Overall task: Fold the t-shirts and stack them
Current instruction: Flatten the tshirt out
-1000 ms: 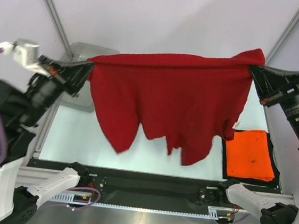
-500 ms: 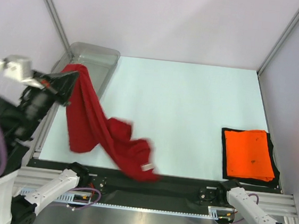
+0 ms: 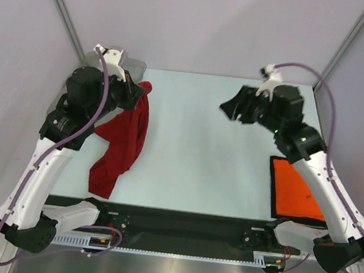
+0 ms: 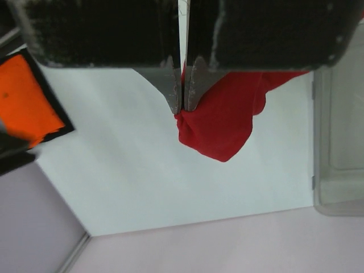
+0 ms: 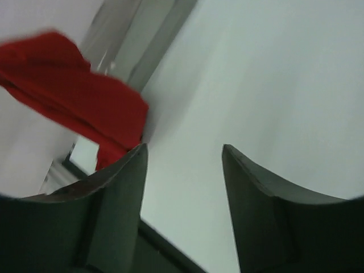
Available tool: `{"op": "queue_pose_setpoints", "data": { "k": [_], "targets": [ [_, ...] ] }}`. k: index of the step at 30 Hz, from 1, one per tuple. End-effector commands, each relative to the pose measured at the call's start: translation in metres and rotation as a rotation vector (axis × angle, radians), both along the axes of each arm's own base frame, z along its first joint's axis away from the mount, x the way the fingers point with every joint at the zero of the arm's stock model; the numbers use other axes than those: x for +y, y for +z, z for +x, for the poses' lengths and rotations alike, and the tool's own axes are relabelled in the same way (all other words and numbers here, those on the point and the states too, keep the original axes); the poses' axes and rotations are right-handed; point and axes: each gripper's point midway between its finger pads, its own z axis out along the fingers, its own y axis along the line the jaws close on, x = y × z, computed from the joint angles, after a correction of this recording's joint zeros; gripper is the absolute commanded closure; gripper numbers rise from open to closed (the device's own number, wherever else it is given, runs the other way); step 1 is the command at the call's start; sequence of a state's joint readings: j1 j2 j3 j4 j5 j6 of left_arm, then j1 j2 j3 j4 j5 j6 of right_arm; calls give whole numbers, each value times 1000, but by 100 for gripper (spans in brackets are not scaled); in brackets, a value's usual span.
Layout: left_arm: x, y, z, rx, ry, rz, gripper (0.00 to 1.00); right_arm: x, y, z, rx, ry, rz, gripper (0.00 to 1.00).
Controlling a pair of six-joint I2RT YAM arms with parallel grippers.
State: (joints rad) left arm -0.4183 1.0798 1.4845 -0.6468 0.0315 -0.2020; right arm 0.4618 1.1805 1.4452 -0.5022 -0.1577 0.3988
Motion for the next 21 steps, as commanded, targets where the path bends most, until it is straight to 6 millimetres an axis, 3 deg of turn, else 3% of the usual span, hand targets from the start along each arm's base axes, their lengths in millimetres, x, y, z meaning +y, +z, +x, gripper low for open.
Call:
{"op": "queue_pose_setpoints", "data": {
  "k": [1, 3, 4, 8, 10, 12, 16, 17, 21],
  "targets": [
    [-14, 88, -31, -201, -116, -191, 100, 35, -14, -49, 39, 210, 64, 35],
    [-18, 112, -45, -231, -163, -247, 100, 54, -46, -67, 121, 292, 42, 32],
    [-18, 120, -50, -239, -175, -261, 100, 60, -71, -74, 168, 327, 16, 28],
    [-18, 157, -83, -270, -242, -337, 100, 92, -117, -108, 216, 470, -68, 18],
    [-16, 175, -104, -297, -283, -382, 100, 111, -126, -124, 204, 545, -80, 13],
    [-14, 179, -116, -307, -295, -410, 100, 121, -134, -130, 185, 565, -103, 11],
    [-15, 165, -122, -246, -301, -470, 100, 130, -157, -142, 205, 570, -118, 4],
    [-19, 164, -121, -245, -317, -489, 100, 132, -151, -138, 175, 547, -91, 4],
    [-20, 168, -135, -243, -354, -554, 100, 130, -171, -130, 213, 465, -74, 7]
  ]
}}
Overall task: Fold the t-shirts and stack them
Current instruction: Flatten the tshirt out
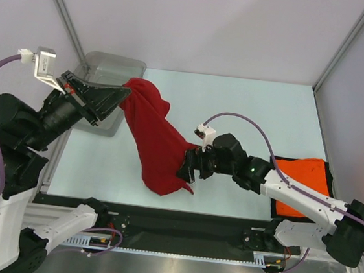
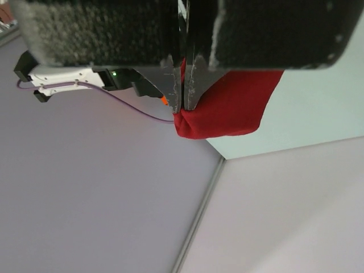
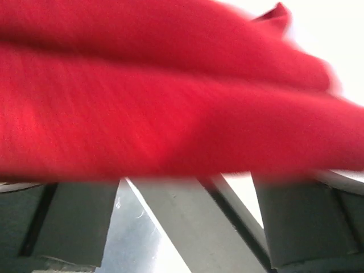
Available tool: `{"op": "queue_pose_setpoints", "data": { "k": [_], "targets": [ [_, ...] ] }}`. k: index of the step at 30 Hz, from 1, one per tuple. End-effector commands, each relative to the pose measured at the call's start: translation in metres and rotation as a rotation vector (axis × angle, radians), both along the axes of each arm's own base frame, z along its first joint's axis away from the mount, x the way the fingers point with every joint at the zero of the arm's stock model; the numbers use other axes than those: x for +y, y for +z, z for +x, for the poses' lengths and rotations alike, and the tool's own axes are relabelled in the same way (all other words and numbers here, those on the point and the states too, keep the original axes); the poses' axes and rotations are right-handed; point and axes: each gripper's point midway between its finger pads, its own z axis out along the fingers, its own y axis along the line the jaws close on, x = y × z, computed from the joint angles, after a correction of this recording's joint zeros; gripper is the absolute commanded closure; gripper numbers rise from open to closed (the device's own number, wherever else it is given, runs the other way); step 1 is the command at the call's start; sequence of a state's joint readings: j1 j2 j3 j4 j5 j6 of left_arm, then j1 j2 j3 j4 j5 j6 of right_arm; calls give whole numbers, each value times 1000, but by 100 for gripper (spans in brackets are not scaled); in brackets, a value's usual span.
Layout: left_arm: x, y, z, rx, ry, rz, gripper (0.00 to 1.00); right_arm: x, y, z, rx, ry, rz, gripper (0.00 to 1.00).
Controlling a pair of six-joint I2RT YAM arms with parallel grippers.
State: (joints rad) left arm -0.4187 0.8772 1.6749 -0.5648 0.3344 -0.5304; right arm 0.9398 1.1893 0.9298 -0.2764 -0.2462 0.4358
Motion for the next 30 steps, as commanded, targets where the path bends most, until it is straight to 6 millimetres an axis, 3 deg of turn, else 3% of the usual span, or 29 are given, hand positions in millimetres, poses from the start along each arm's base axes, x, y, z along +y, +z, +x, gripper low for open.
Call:
{"op": "queue_pose_setpoints", "data": {
  "k": [1, 3, 4, 6, 7, 8, 9, 15, 18, 20, 21, 23, 24, 25, 27, 28, 30],
  "targets": [
    [-7, 16, -8, -5, -66, -91, 100, 8, 12, 17, -50, -93, 73, 9],
    [-7, 16, -11, -1, -73, -93, 100, 16, 16, 13, -42, -71, 127, 17],
    [-6, 18, -15, -3, -79, -97, 100, 20, 14, 7, -34, -48, 153, 36],
    [-6, 18, -15, 0, -76, -98, 100, 32, 31, 4, -44, -38, 237, 58],
    [-5, 17, -17, 4, -74, -100, 100, 35, 36, 1, -46, -33, 255, 79],
    [-4, 17, -18, 2, -72, -101, 100, 37, 43, 1, -55, -38, 273, 93],
    [-3, 16, -19, 5, -68, -102, 100, 38, 47, -2, -54, -40, 272, 100],
    [9, -11, -14, 63, 18, -9, 100, -4, 69, 6, -88, -209, 216, 100],
    [11, -20, -14, 77, 26, -1, 100, -12, 71, 4, -86, -218, 214, 100],
    [10, -25, -13, 92, 26, 4, 100, -27, 67, 9, -90, -291, 152, 100],
    [10, -28, -11, 96, 26, 13, 99, -32, 86, 10, -111, -307, 167, 100],
    [10, -36, -12, 116, 30, 34, 100, -55, 97, 5, -137, -353, 111, 100],
    [11, -38, -12, 111, 30, 53, 100, -63, 124, 3, -172, -370, 136, 100],
    [13, -40, -17, 109, 27, 66, 100, -77, 127, -1, -201, -394, 85, 100],
    [18, -39, -21, 76, 43, 90, 100, -97, 154, -7, -239, -417, 105, 100],
    [21, -43, -23, 87, 56, 104, 100, -113, 179, -10, -265, -441, 121, 100],
    [25, -45, -26, 84, 68, 127, 100, -129, 203, -12, -301, -460, 131, 100]
  ]
}}
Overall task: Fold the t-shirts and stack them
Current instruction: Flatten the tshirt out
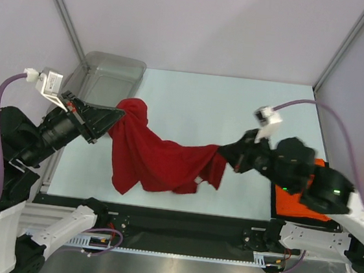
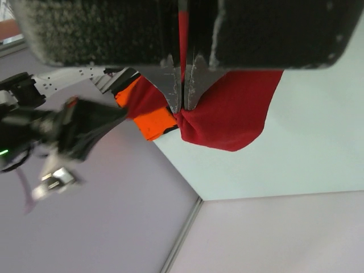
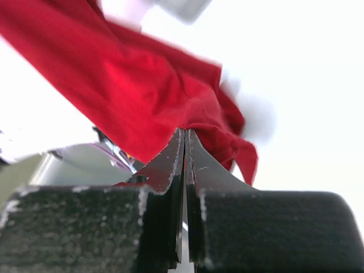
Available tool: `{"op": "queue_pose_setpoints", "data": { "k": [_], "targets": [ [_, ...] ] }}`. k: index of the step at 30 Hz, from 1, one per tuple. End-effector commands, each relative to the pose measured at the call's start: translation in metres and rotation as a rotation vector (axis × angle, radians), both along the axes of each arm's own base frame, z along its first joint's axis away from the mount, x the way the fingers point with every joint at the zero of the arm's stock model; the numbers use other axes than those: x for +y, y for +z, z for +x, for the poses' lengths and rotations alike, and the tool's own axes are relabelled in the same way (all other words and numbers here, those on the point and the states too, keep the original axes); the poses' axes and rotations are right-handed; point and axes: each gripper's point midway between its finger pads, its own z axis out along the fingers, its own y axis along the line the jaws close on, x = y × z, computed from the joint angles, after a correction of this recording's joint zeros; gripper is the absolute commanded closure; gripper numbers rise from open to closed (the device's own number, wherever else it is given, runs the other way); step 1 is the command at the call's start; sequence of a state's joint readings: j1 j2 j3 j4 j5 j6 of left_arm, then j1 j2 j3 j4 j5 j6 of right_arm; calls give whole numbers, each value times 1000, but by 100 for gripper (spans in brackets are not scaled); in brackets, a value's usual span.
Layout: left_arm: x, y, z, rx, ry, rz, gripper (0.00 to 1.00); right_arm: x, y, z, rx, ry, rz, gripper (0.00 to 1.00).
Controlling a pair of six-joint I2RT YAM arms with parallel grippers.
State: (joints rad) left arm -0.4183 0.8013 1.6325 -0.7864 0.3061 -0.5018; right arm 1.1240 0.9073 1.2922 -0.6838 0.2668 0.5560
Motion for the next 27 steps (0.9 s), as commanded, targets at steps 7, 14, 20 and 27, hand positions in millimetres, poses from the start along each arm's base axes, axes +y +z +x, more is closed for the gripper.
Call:
{"op": "queue_pose_setpoints", "data": {
  "k": [7, 14, 20, 27],
  "targets": [
    [8, -29, -6, 15, 23, 43, 100, -82, 121, 19, -217, -250, -12, 100],
    [3, -89, 38, 142, 94, 128, 100, -95, 111, 121, -168, -520, -135, 100],
    [12, -159, 96, 333, 250, 313, 100, -99, 65, 234, -97, -519, -146, 100],
    [37, -170, 173, 368, 449, 396, 100, -87, 34, 319, -94, -551, -210, 100]
  ]
}}
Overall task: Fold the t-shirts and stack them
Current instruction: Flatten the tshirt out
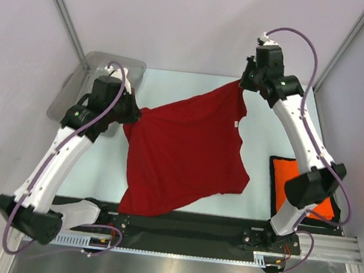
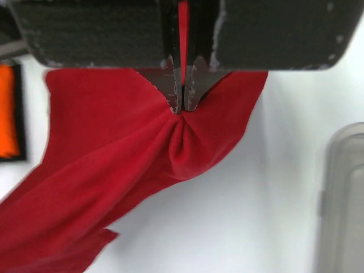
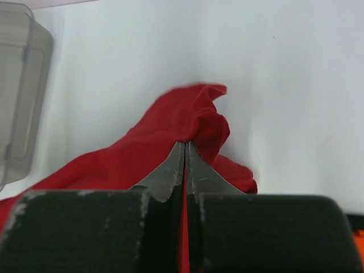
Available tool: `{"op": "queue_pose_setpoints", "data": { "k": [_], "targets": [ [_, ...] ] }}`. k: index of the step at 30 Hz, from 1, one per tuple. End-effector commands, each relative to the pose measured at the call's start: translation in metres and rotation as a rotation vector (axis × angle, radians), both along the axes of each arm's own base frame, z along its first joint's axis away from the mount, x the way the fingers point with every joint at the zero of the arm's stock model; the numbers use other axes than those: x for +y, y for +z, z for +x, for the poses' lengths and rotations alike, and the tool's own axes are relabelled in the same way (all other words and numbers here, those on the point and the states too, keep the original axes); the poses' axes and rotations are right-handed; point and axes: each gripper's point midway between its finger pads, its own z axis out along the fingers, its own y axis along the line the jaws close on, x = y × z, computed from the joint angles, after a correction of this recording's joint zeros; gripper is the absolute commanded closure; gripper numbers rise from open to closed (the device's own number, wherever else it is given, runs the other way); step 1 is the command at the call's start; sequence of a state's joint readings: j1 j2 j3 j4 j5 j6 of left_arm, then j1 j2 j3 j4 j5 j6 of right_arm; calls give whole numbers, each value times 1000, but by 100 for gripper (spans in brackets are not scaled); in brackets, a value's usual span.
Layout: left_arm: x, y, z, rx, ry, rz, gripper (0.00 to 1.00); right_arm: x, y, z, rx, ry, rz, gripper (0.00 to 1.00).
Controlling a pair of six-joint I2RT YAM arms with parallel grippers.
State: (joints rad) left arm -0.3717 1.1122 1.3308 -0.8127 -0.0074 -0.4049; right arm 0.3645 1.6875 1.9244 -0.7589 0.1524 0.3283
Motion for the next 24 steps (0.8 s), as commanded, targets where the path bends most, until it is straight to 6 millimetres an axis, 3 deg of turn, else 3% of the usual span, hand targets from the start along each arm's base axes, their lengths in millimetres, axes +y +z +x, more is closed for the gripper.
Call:
{"op": "queue_pose_setpoints", "data": {
  "k": [1, 3, 4, 5, 7, 11, 12, 13, 15, 16, 18, 19, 22, 24],
  "targets": [
    [24, 46, 41, -174, 96, 35, 100, 5, 66, 24, -205, 31, 31, 100],
    [23, 62, 56, -204, 93, 26, 100, -7, 76, 28, -217, 8, 26, 100],
    [23, 83, 60, -244, 96, 14, 100, -10, 81, 28, -225, 6, 33, 100],
    [17, 82, 68, -227, 81, 13, 100, -12, 89, 26, -243, 11, 42, 100],
    [11, 105, 72, -268, 61, -20, 100, -21, 110, 19, -295, 8, 40, 100],
    [-1, 128, 69, -308, 13, -84, 100, -34, 149, -6, -377, -13, 48, 100],
    [-2, 137, 59, -329, -4, -102, 100, -37, 152, -13, -383, -21, 50, 100],
    [-2, 143, 54, -345, -11, -110, 100, -43, 174, -35, -433, -27, 66, 100],
    [-2, 154, 37, -375, -39, -131, 100, -48, 183, -56, -465, -29, 76, 100],
    [2, 167, 19, -414, -46, -146, 100, -56, 204, -81, -521, -30, 97, 100],
    [5, 174, -1, -426, -53, -162, 100, -64, 217, -108, -559, -36, 117, 100],
    [10, 188, -23, -469, -62, -182, 100, -67, 218, -118, -565, -37, 122, 100],
    [15, 207, -66, -523, -93, -234, 100, -81, 247, -188, -672, 6, 160, 100],
    [15, 219, -87, -566, -119, -264, 100, -86, 254, -214, -715, 26, 171, 100]
  ]
}}
